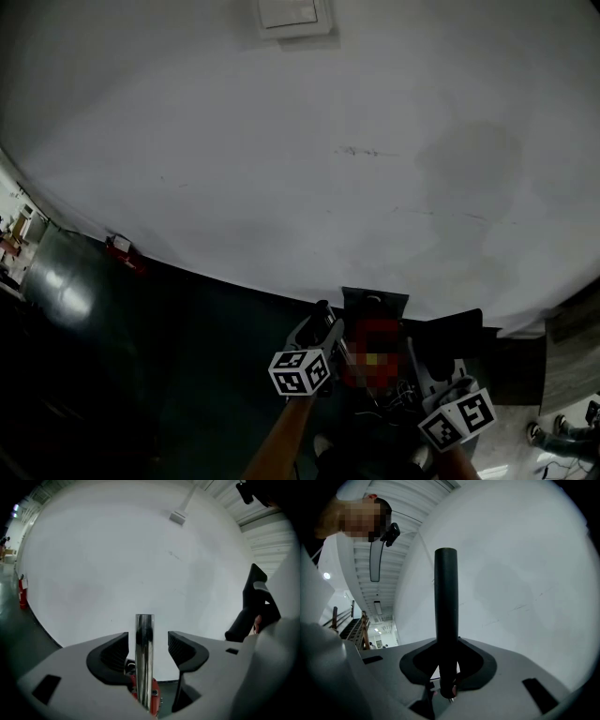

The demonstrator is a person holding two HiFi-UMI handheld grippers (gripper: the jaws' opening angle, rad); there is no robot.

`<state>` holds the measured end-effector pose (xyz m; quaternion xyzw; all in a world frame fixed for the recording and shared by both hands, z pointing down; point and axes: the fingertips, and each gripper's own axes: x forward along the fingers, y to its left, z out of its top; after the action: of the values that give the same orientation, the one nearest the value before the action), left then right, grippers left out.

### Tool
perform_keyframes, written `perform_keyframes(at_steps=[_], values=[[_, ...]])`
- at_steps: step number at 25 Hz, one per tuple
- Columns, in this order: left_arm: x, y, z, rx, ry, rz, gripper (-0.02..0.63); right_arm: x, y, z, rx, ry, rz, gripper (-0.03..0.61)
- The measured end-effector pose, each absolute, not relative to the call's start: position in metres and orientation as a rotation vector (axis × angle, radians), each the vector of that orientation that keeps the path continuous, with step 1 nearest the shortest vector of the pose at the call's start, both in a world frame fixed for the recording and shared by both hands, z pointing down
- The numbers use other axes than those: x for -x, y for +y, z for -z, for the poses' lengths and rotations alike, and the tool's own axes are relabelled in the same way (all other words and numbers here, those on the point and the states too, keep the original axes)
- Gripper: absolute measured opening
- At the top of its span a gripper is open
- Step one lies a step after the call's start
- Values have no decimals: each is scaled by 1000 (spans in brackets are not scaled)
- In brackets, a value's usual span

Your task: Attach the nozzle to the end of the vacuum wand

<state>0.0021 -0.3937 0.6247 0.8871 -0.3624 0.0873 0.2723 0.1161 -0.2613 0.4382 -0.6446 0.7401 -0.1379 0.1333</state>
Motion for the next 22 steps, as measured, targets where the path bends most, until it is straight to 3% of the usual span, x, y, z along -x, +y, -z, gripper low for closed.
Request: perform_keyframes(at_steps=[6,9,12,22], values=[[-7,-406,-635,-2359,-949,-224,246,-121,-264,-433,1854,2103,394,91],[-7,-407,-636,-2373,-965,-230,175,-124,-264,-440,1872,2105,407,91],[-9,-408,-637,-2388,-970,-241,147,-125,-261,-448,1899,2124,412,91],[-10,-402,-633,-2416,-948,-266,138,-130,-263,-442,1876,2090,413,91]])
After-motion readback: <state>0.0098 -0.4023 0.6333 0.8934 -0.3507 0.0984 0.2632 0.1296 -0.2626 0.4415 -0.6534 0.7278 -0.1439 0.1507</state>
